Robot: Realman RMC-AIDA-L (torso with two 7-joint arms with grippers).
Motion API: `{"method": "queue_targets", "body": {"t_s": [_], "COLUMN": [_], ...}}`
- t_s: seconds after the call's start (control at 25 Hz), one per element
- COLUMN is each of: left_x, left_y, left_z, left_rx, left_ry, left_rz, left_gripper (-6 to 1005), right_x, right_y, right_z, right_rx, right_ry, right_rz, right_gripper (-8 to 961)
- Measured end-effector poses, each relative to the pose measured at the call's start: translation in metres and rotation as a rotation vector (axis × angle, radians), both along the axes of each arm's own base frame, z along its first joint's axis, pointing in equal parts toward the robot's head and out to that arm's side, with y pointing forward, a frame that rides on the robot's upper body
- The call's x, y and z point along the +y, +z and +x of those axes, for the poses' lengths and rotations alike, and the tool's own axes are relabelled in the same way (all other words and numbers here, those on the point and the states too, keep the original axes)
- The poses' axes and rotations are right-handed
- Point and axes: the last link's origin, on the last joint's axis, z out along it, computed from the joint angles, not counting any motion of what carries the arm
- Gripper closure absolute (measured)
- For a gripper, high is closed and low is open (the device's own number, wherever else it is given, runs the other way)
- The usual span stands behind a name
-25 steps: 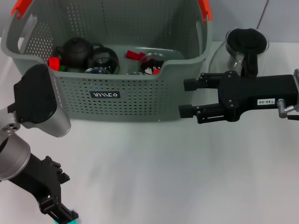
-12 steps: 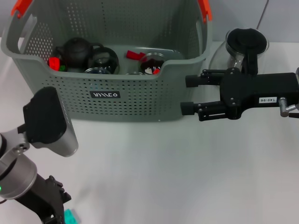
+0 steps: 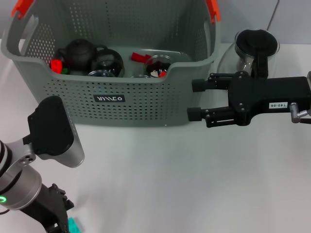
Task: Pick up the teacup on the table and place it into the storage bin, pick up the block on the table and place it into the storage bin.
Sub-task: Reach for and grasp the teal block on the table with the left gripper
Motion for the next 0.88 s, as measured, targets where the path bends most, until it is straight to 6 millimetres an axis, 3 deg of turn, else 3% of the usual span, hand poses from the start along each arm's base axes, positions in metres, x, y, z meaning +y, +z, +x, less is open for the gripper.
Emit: {"method": "queue_targets", "body": {"t_s": [0.88], "left_x": [0.0002], "left_y": [-0.0057], "left_z": [-0.0053], "left_rx": [0.041], "left_ry": [-0.03], "left_rz": [0.011], "left_gripper": [147], "right_x": [-0.0037], "right_y": [-0.0002], "right_z": [0.0023], "right_rx": [0.012], "right_ry": [0.001], "right_rz": [-0.003], "right_gripper": [98]}}
